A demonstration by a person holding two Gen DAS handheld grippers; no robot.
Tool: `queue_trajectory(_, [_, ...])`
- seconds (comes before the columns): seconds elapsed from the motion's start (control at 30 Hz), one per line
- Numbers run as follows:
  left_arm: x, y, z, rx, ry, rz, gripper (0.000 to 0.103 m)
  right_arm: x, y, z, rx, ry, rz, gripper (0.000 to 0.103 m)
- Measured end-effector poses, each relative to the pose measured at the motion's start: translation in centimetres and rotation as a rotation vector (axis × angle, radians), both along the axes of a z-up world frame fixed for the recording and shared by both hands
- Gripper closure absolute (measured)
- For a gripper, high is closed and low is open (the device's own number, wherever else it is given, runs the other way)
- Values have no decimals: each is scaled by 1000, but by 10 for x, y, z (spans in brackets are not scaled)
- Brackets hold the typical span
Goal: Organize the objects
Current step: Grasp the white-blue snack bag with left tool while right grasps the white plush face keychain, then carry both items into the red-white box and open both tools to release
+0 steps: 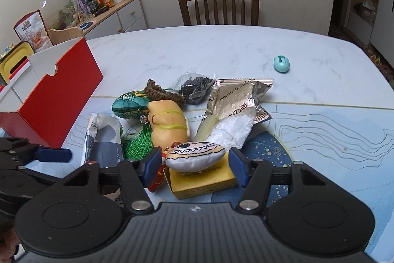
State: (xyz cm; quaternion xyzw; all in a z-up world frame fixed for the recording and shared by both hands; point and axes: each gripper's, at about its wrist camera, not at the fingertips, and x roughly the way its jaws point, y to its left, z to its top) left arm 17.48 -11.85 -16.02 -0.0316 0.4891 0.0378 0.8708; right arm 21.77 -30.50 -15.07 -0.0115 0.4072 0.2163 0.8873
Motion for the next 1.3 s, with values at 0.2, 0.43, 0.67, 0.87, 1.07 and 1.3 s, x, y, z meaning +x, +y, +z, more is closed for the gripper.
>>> queue_trajectory(0.2, [7, 1, -3, -35, 19, 6, 41, 1, -1, -2, 10, 9, -2, 51])
queue_trajectory(0.43, [4, 0, 1, -26, 9, 9, 69, -1, -1, -1, 17, 7, 2, 55])
queue_trajectory(0.67, [-7, 12, 16, -37, -7, 22, 82, -11, 2, 13, 9, -30, 8, 56])
queue_trajectory(0.87, [-22, 36, 38, -86, -43, 25, 85, -24, 6, 33, 16, -68, -10, 56])
queue_trajectory(1.07, [-37, 57, 74, -112, -91, -1, 85, -42, 20, 65, 38, -109, -1, 56])
queue_trajectory(1.3, [-49, 95, 107, -115, -132, 9, 85, -56, 59, 96, 61, -160, 35, 56])
